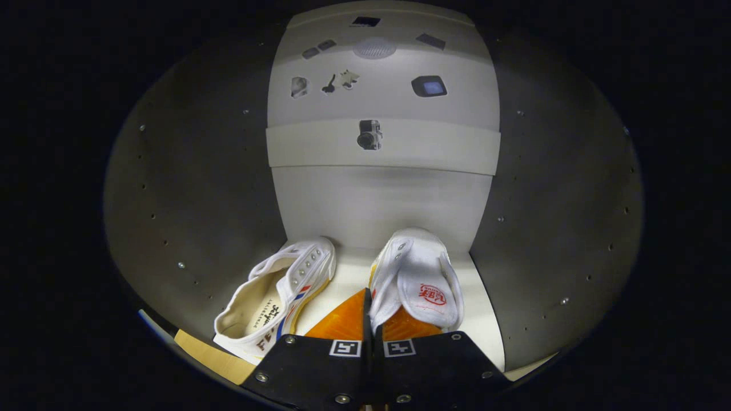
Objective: Open the shoe cabinet door, grab the shoes and put them into the shoe cabinet, then close the shoe cabinet door.
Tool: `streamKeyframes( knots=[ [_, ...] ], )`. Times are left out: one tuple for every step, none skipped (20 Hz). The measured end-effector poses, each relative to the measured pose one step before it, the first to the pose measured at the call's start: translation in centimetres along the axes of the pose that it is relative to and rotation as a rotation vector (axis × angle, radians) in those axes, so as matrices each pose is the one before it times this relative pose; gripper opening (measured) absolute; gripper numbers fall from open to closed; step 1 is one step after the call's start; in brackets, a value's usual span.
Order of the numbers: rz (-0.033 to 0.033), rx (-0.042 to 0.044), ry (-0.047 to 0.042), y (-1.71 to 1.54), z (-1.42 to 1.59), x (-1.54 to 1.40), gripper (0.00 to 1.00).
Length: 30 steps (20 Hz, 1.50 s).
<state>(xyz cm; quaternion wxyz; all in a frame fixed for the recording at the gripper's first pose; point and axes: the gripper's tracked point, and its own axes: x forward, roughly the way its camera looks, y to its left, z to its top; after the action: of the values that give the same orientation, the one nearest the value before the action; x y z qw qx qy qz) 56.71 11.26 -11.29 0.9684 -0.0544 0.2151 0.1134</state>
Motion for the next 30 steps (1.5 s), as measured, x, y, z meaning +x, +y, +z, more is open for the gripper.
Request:
streamKeyframes(
  knots=[
    [-0.01327, -0.01895, 0.02684, -0.473, -0.207, 0.682, 0.0],
    [-0.01517, -0.02227, 0.03251, -0.493, -0.404, 0.555, 0.0],
    [-0.01091, -0.01569, 0.02378, -0.32, -0.371, 0.487, 0.0],
    [0.00173, -0.00628, 0.02427, 0.04, -0.597, 0.426, 0.0],
    [0.00849, 0.00756, 0.0107, 0.192, -0.225, 0.588, 0.0],
    [0.00528, 0.00952, 0.0082, 0.137, -0.053, 0.287, 0.0],
    [0.00245, 0.01182, 0.00708, 0.082, -0.172, 0.141, 0.0],
    [0.00445, 0.01469, 0.0148, 0.244, -0.243, 0.197, 0.0],
    [-0.00194, 0.00693, 0.01019, 0.183, -0.19, 0.178, 0.0],
    [-0.00639, -0.00335, 0.00015, 0.083, -0.016, 0.168, 0.02],
    [-0.00898, -0.00611, -0.00444, 0.057, 0.003, -0.056, 0.03],
    [-0.00918, -0.00642, 0.00091, -0.001, -0.112, -0.212, 0.07],
    [-0.00337, 0.00211, -0.00042, 0.101, -0.047, -0.356, 0.08],
    [0.00171, 0.00517, -0.00614, 0.138, 0.008, -0.409, 0.1],
    [-0.00507, 0.00294, -0.00551, -0.044, -0.126, -0.51, 0.11],
    [-0.00349, 0.00378, -0.01044, 0.002, 0.043, -0.624, 0.12],
    [-0.00091, 0.00257, -0.00782, 0.06, -0.092, -0.692, 0.12],
    [-0.00288, 0.00362, -0.00777, 0.036, -0.031, -0.797, 0.12],
    [-0.00063, 0.00428, -0.00759, 0.059, -0.07, -0.869, 0.12],
    [-0.00629, 0.00485, -0.01311, -0.016, 0.083, -0.884, 0.13],
    [-0.00423, 0.00207, -0.01479, -0.037, 0.093, -0.96, 0.13],
    [-0.00632, 0.0112, -0.02291, 0.001, 0.31, -1.055, 0.13],
    [0.00141, 0.01313, -0.01116, 0.167, -0.056, -1.154, 0.13],
    [0.00391, 0.01387, -0.01172, 0.284, -0.031, -1.413, 0.12],
    [-0.00232, 0.01042, -0.01673, 0.154, 0.112, -1.287, 0.13],
    [-0.00278, 0.00592, -0.01492, 0.186, 0.024, -1.287, 0.13],
    [-0.00581, 0.00455, -0.0129, 0.17, -0.102, -1.451, 0.12],
    [-0.00248, 0.00054, -0.01795, 0.173, 0.067, -1.495, 0.13],
    [-0.00881, 0.00028, -0.01869, 0.099, 0.045, -1.533, 0.13],
    [-0.00788, 0.00198, -0.01775, 0.004, 0.017, -1.771, 0.13]
  ],
)
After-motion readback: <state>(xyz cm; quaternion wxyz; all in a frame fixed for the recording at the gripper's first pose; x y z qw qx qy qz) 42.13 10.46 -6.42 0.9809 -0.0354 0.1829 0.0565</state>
